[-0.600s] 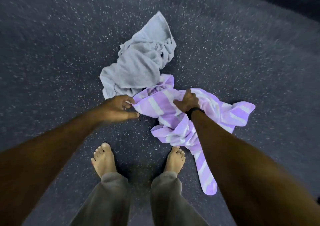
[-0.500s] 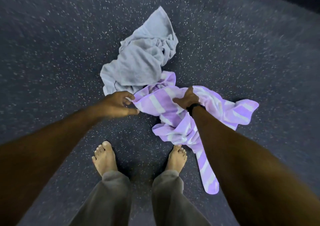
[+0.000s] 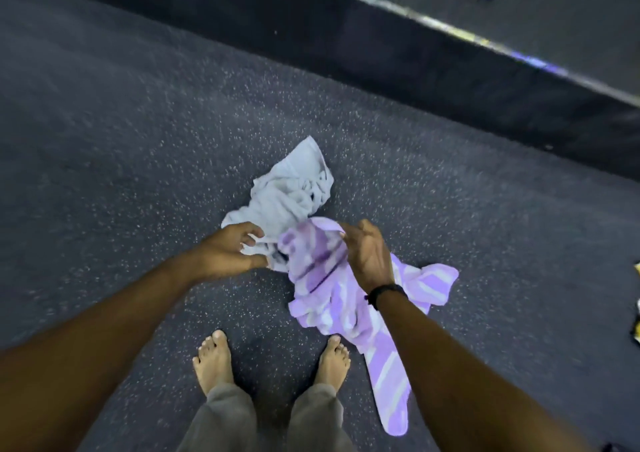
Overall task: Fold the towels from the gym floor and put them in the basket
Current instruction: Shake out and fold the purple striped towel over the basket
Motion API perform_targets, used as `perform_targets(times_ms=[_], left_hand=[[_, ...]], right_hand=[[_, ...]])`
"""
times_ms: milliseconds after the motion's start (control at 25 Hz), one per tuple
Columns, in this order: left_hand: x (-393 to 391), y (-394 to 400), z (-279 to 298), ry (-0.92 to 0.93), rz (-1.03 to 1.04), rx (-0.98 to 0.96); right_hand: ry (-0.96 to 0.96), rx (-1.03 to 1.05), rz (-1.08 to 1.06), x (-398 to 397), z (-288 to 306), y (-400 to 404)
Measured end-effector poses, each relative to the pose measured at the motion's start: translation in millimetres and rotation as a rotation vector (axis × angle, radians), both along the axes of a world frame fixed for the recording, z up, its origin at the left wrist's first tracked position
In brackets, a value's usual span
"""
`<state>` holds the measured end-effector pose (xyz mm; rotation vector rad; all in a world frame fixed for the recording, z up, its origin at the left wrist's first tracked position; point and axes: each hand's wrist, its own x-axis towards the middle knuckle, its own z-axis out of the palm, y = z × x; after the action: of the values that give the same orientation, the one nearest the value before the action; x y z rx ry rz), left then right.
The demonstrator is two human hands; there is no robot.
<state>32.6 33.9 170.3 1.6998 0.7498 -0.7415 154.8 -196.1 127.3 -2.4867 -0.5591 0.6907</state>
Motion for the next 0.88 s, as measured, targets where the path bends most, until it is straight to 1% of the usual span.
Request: perform_targets(times_ms=[120,200,280,480,600,760,880], left_hand=[[7.7,20.4,78.0,-0.076,0.018,0.025],[15.6,33.6,136.8,-0.156,0.045,0.033],[25.9,49.7,209.8,-0.234,0.08,0.054],[39.6,96.0,395.6,-0.449,0.152,0.241],[30.4,120.3,512.6,-0.58,0.191,0.328],[2.4,148.2,626.0,-0.712,0.23,0.471],[-29.3,164.0,688.5,-0.771,0.276,0.566]], right_hand=[[-0.109,0.29,-0.081,11.8,97.7,31.4],[-0.139,0.409,-0.118,26.2,169.8,56.6],[-0.174,0.461,-0.098,45.8,255.9,85.4],[-0.424,0.506,0.01,85.7,486.0,152.2],[-0.527,0.598,0.107,93.5,620.2,180.8],[-0.617,0.771,0.222,78.5,763.5,210.8],[-0.702,0.83,0.317,59.3,840.7,230.5]])
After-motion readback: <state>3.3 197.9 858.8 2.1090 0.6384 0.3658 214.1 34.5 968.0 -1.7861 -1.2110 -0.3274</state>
